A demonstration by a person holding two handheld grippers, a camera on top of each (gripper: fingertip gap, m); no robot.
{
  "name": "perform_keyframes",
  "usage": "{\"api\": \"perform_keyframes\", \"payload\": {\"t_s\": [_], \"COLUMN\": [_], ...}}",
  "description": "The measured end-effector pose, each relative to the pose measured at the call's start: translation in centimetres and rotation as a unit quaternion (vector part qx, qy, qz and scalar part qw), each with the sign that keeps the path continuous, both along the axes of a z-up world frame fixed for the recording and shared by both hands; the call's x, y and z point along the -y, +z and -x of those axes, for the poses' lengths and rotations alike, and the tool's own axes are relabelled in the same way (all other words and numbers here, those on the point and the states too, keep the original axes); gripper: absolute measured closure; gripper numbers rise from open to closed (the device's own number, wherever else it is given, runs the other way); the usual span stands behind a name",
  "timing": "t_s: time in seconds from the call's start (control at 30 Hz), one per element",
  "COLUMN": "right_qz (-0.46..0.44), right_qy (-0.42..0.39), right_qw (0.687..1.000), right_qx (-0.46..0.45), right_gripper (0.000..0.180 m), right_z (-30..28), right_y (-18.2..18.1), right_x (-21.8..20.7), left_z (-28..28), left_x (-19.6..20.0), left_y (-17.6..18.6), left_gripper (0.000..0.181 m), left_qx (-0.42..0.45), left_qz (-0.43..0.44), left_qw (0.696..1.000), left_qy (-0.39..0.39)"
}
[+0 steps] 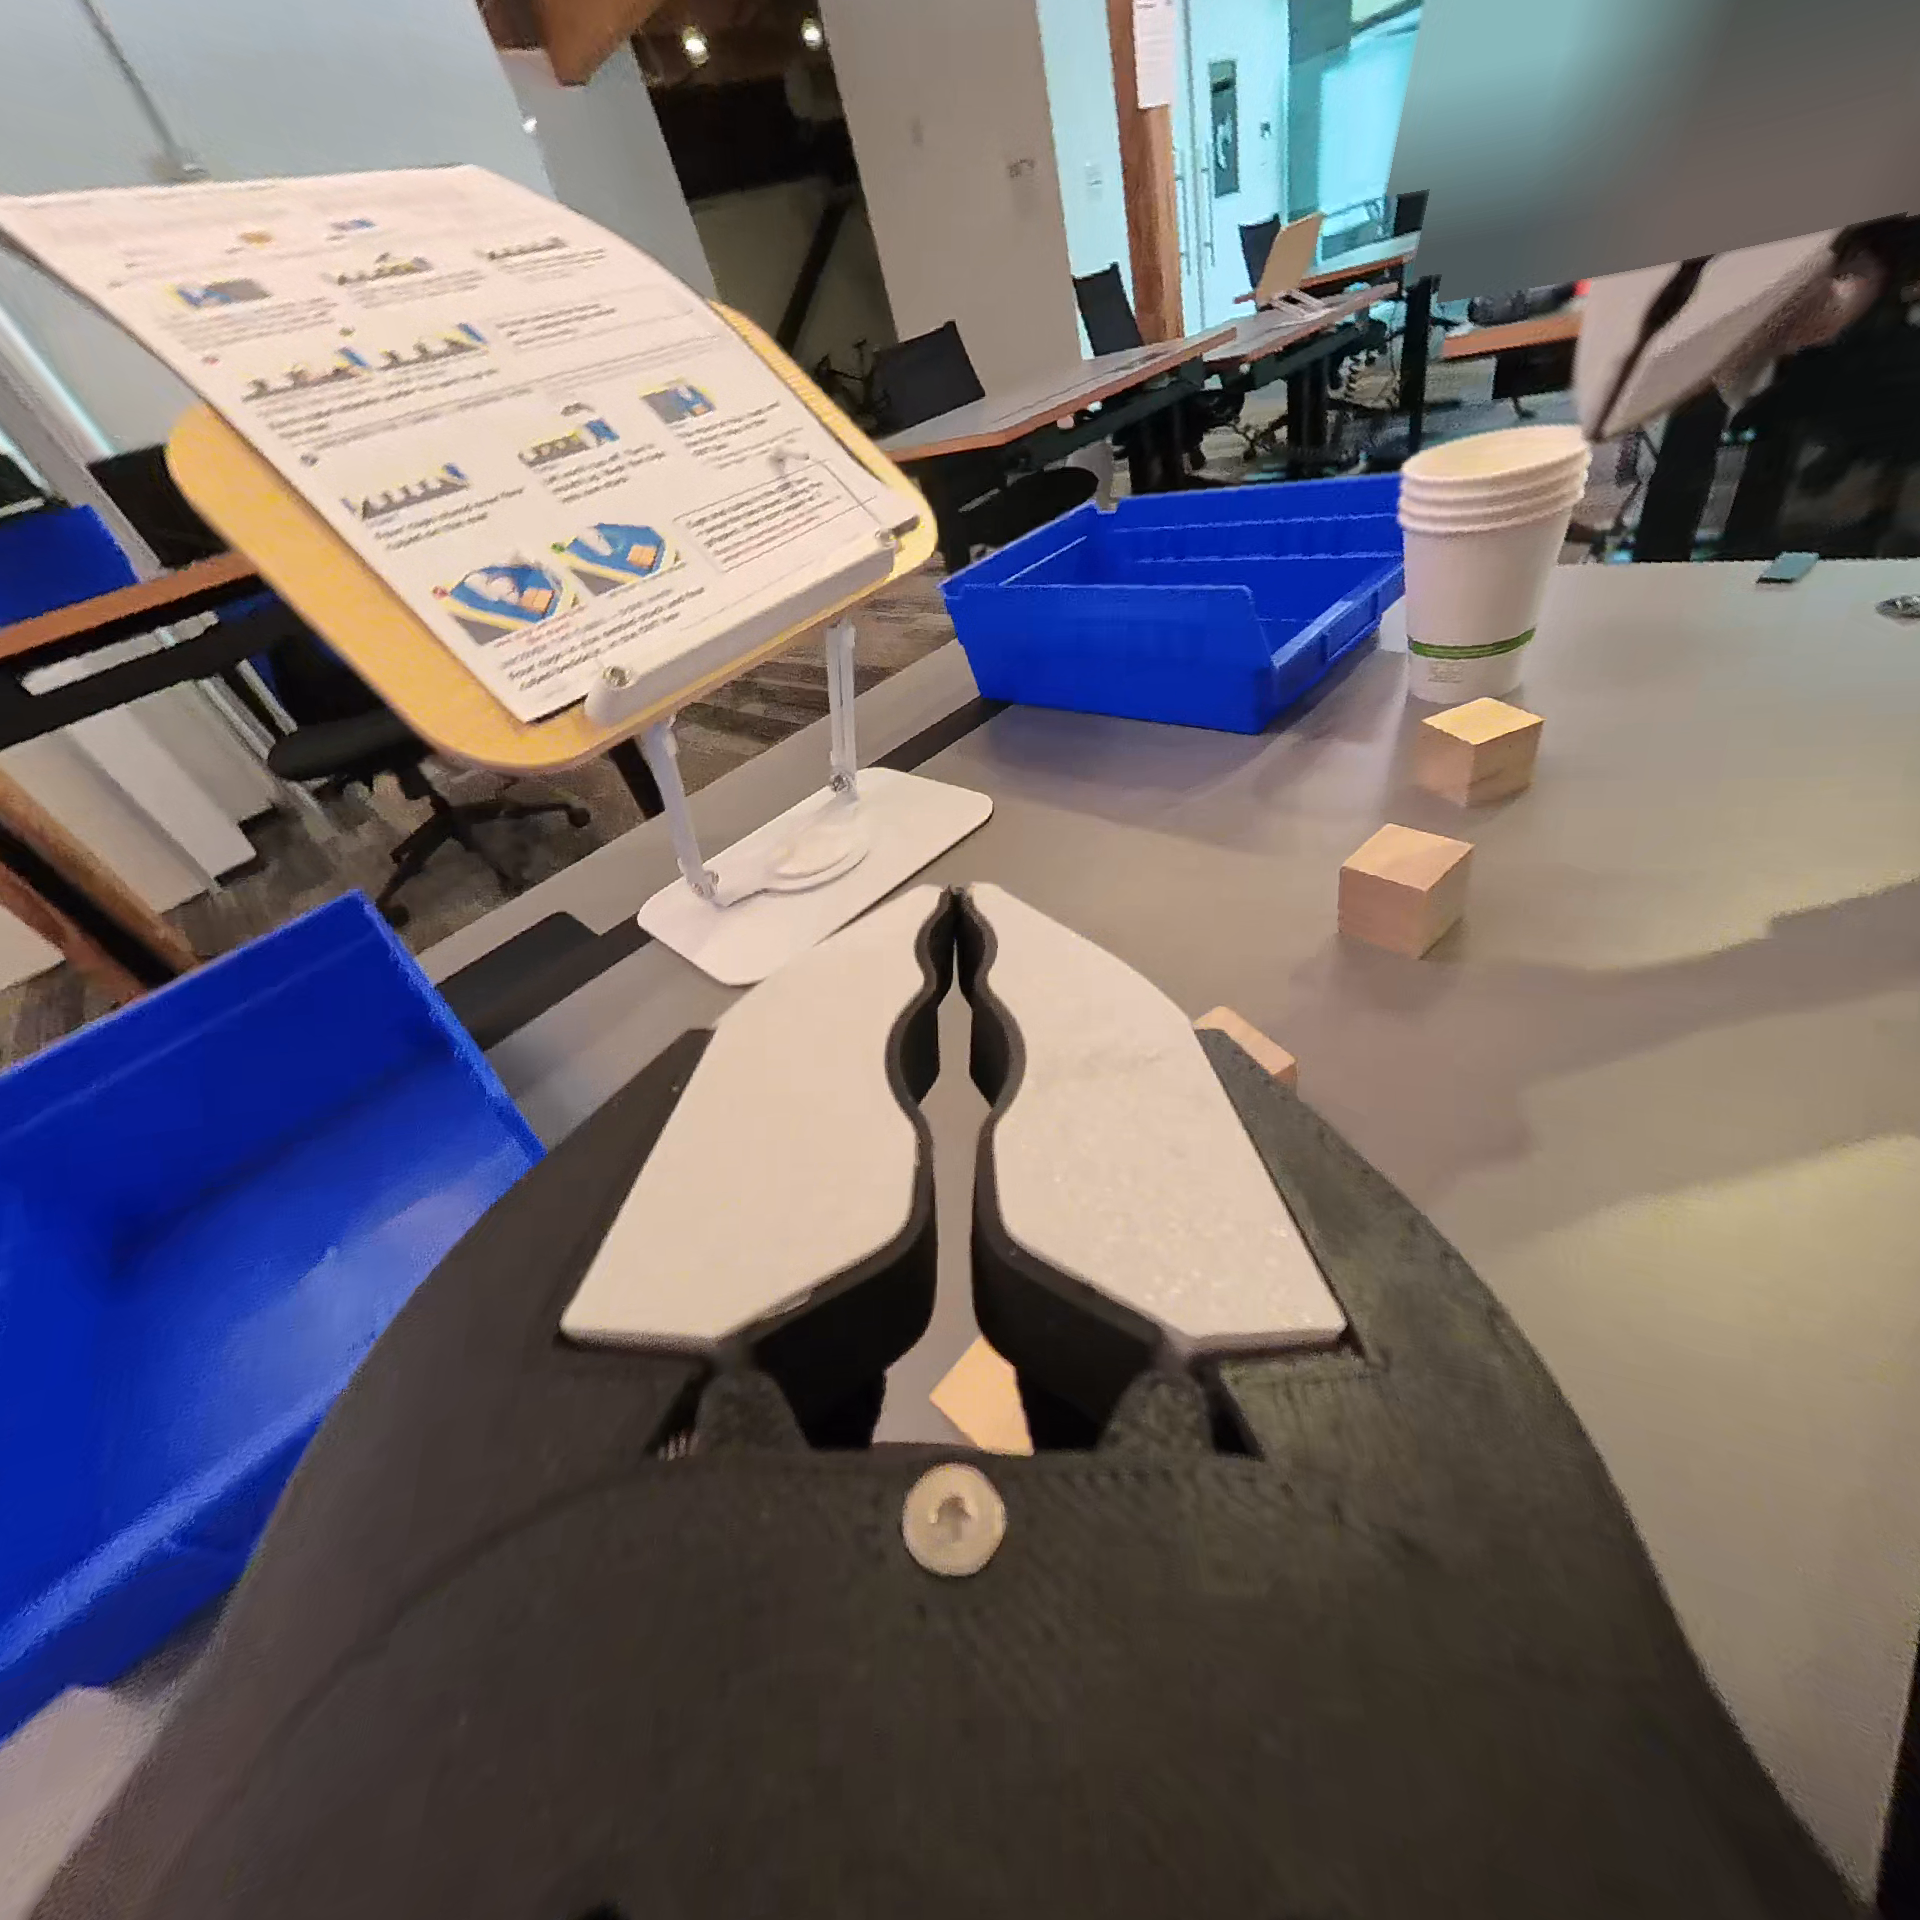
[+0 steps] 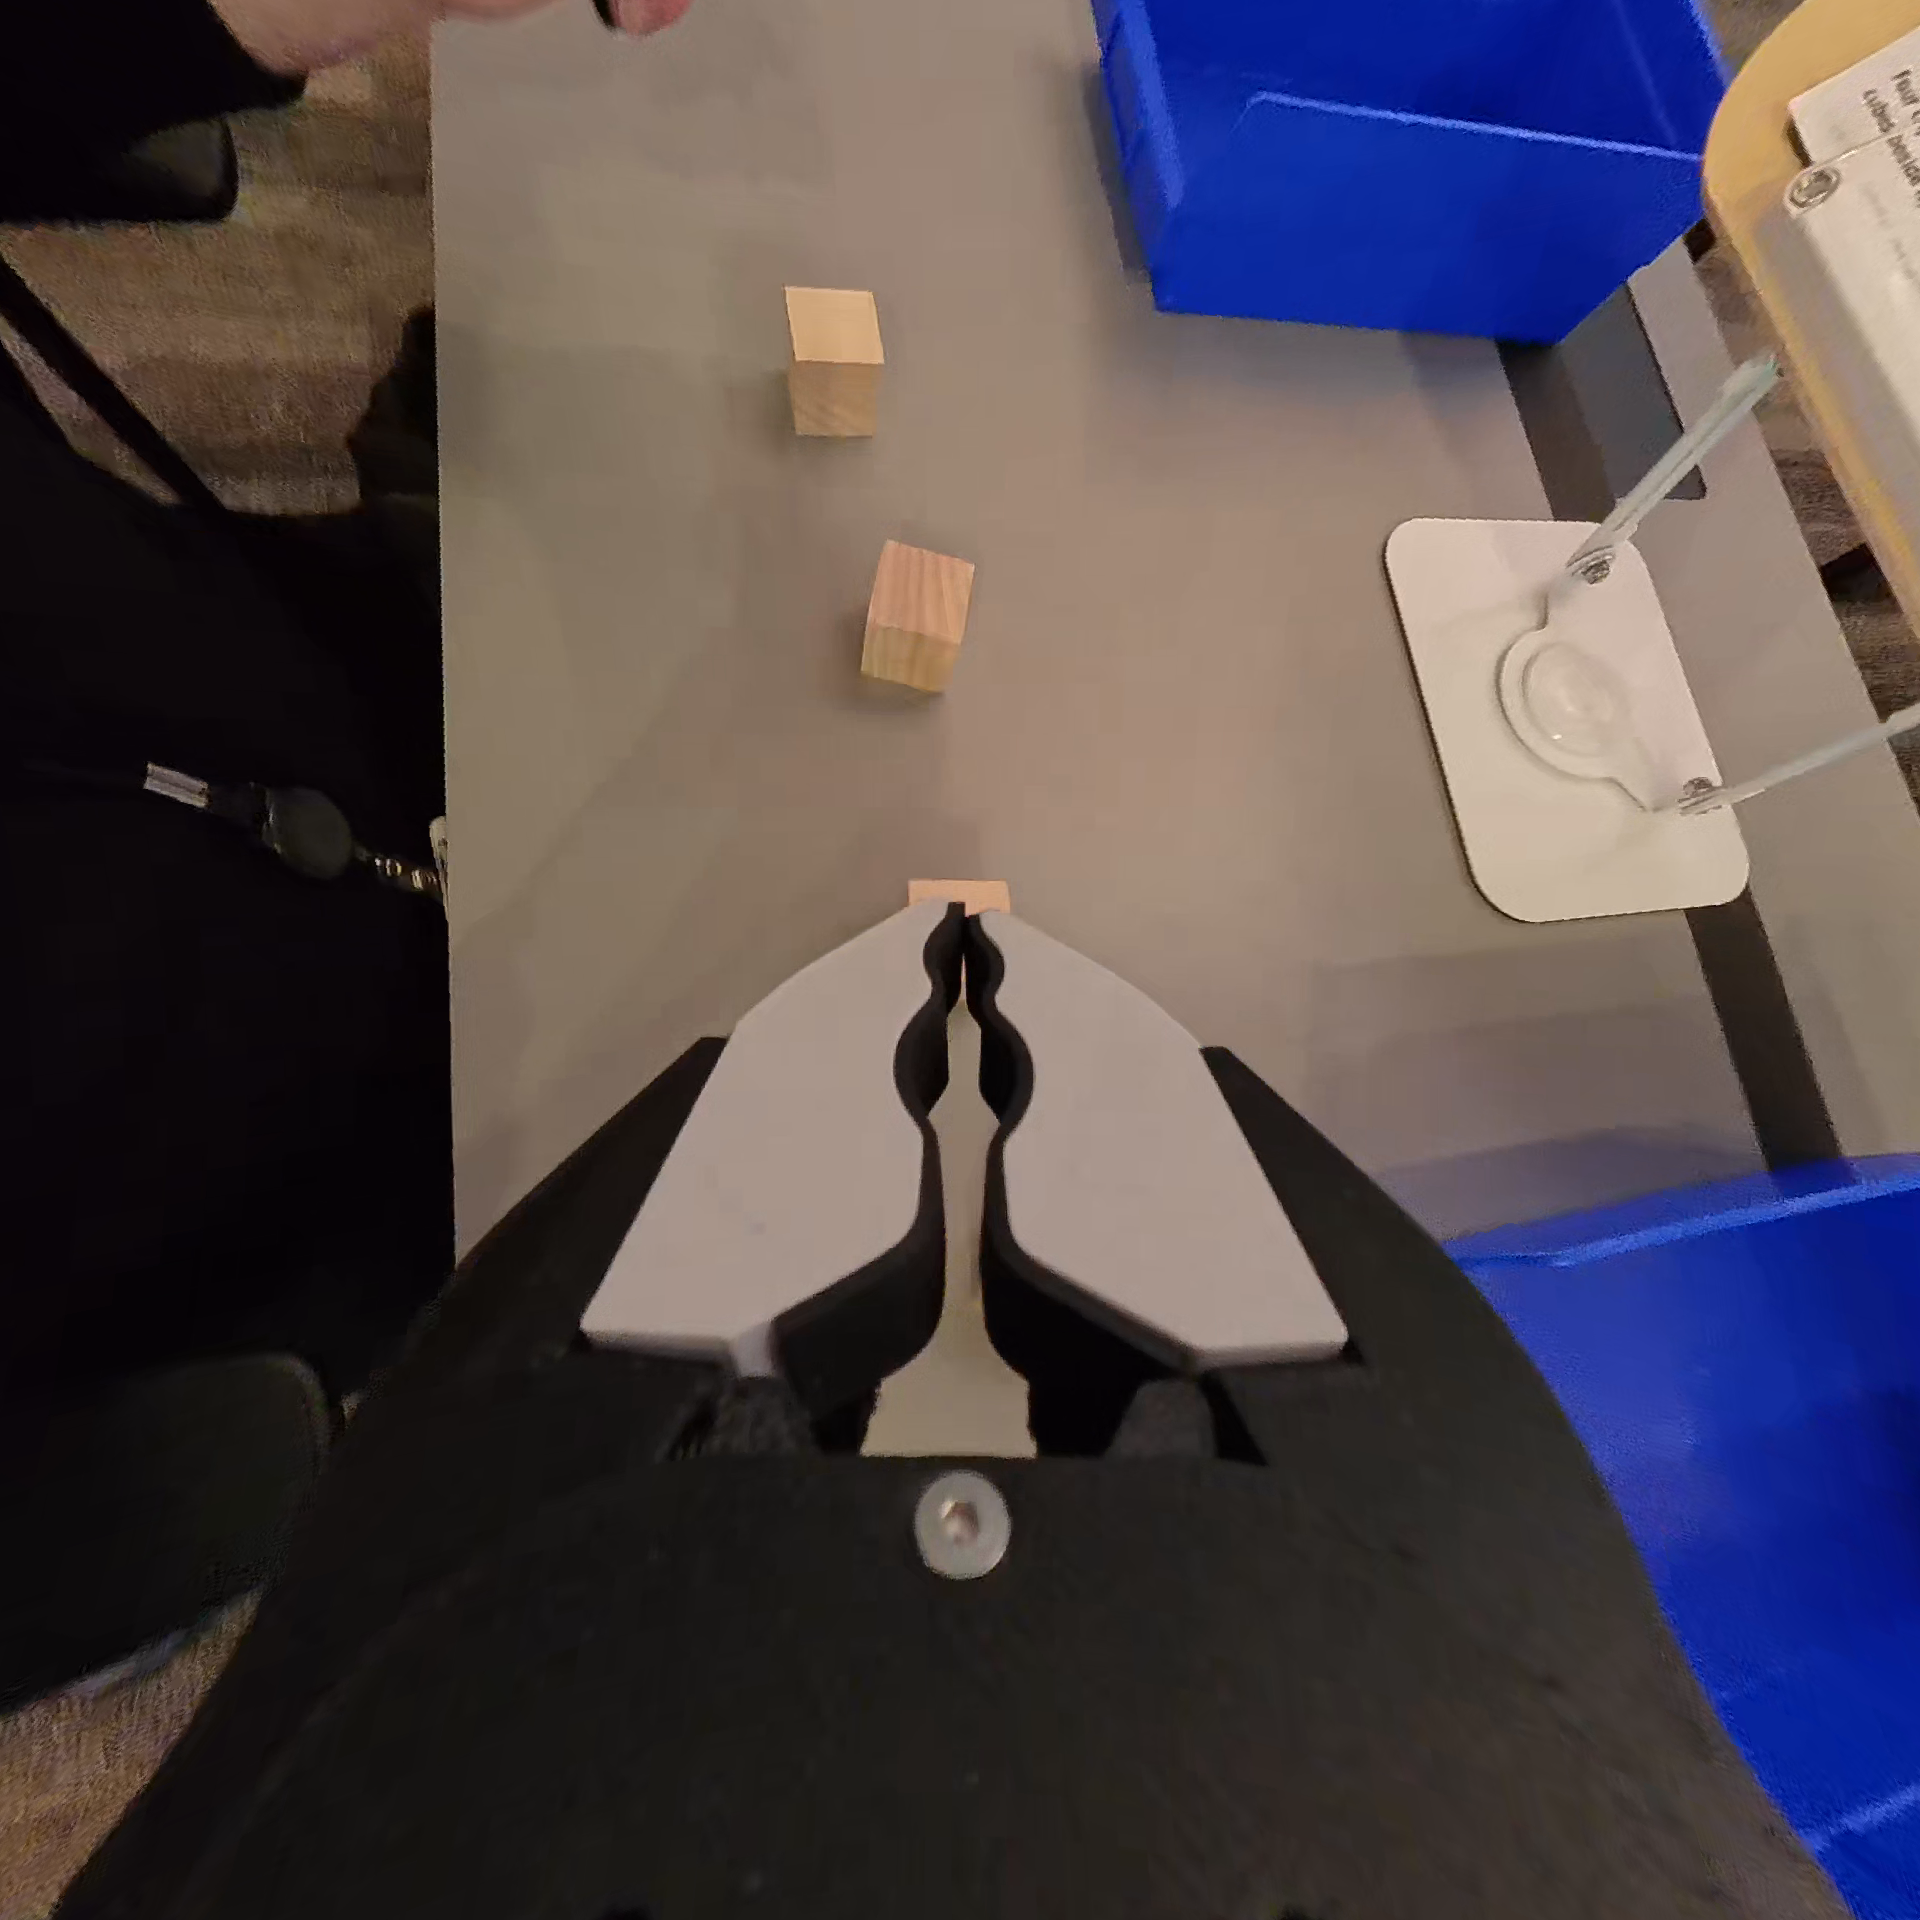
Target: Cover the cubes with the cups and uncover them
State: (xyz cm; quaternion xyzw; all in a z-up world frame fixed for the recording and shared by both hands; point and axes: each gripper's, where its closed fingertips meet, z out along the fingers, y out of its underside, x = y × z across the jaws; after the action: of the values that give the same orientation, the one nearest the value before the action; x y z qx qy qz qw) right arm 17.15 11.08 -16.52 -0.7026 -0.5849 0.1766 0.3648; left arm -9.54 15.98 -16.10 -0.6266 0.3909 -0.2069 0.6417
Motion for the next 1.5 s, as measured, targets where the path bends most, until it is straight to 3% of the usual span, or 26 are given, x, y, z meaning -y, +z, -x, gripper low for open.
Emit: {"api": "perform_keyframes", "payload": {"t_s": [0.2,0.3,0.47,0.83,1.03,1.13,1.33,1.43,1.5], "right_qz": [0.007,0.006,0.003,-0.003,-0.038,-0.07,-0.093,-0.049,-0.009], "right_qy": [-0.002,-0.011,-0.025,-0.01,-0.017,-0.065,-0.175,-0.21,-0.225], "right_qw": [0.989,0.981,0.985,0.981,0.986,0.989,0.98,0.971,0.959], "right_qx": [-0.147,-0.194,-0.172,-0.191,-0.159,-0.111,0.011,0.103,0.17], "right_gripper": [0.18,0.18,0.18,0.18,0.175,0.17,0.137,0.117,0.113], "right_z": [3.7,5.3,5.6,7.5,6.1,2.5,-7.7,-12.1,-14.8], "right_y": [0.5,0.2,-0.7,-1.4,-0.9,-0.1,2.3,0.9,-1.0], "right_x": [2.0,2.1,1.9,1.7,1.6,0.6,-1.0,-1.7,-2.2], "left_z": [0.2,-1.2,-2.3,-3.2,-4.3,-4.3,-4.9,-5.1,-5.2], "left_x": [1.1,1.4,2.2,2.3,2.8,2.8,2.9,3.0,3.2], "left_y": [-2.5,-4.0,-5.2,-5.7,-6.5,-6.2,-6.2,-6.7,-6.6], "left_gripper": [0.181,0.181,0.181,0.181,0.181,0.181,0.181,0.181,0.181], "left_qx": [0.082,0.049,-0.001,0.013,-0.02,-0.012,-0.014,-0.031,-0.035], "left_qz": [0.04,0.037,0.005,0.003,-0.009,-0.009,-0.007,-0.01,-0.013], "left_qw": [0.996,0.998,1.0,1.0,0.999,1.0,0.999,0.999,0.999], "left_qy": [0.015,0.012,-0.006,-0.018,-0.023,-0.021,-0.031,-0.033,-0.035]}}
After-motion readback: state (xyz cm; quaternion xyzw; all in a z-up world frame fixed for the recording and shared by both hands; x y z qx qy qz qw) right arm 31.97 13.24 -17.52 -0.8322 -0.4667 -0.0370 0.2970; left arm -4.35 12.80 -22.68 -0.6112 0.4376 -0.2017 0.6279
